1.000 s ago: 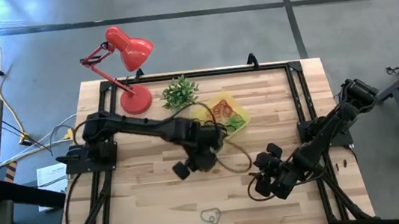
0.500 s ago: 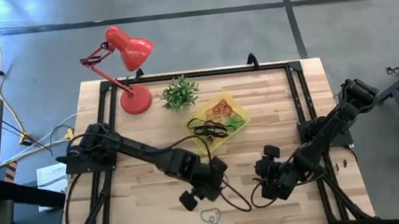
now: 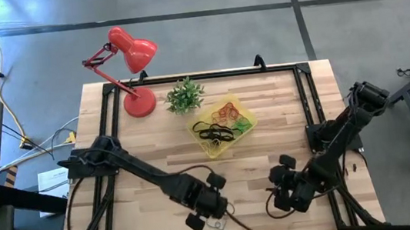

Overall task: Pick and place rubber bands into bin
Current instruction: Put the blue rubber band into the transparent yellow bin

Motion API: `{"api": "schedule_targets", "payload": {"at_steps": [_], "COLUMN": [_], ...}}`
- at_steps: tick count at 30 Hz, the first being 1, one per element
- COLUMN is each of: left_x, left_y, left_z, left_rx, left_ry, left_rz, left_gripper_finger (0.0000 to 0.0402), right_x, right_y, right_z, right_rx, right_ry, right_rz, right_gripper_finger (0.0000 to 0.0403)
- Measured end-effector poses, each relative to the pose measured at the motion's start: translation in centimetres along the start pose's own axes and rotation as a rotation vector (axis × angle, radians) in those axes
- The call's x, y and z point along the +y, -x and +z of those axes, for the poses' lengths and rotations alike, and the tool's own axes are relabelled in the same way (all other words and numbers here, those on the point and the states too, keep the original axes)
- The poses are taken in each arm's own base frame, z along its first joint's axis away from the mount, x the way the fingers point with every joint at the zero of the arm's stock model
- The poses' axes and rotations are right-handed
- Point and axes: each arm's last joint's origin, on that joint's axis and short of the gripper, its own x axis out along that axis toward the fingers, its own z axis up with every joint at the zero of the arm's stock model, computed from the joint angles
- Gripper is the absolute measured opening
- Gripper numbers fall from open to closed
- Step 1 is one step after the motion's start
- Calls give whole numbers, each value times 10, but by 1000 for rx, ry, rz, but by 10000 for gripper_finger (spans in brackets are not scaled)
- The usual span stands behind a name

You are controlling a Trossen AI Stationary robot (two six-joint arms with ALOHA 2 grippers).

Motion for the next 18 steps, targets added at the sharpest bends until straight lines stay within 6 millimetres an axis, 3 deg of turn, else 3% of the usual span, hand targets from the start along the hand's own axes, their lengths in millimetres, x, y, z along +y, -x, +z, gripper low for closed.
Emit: {"api": "schedule_targets", "payload": {"at_steps": [9,18], "left_x": [-25,-39], "left_y": [-1,-31], "left_z": [5,10], "left_rx": [-22,-60], "left_ry": [240,453], "left_rz": [99,105], "left_gripper_finger": [95,95], "right_x": [3,2], "right_y": [6,10], "right_z": [-11,-18], "right_rx": [-11,33], "right_ry": [138,275], "right_rz": [-4,-4], "right_gripper_finger": [193,193]}}
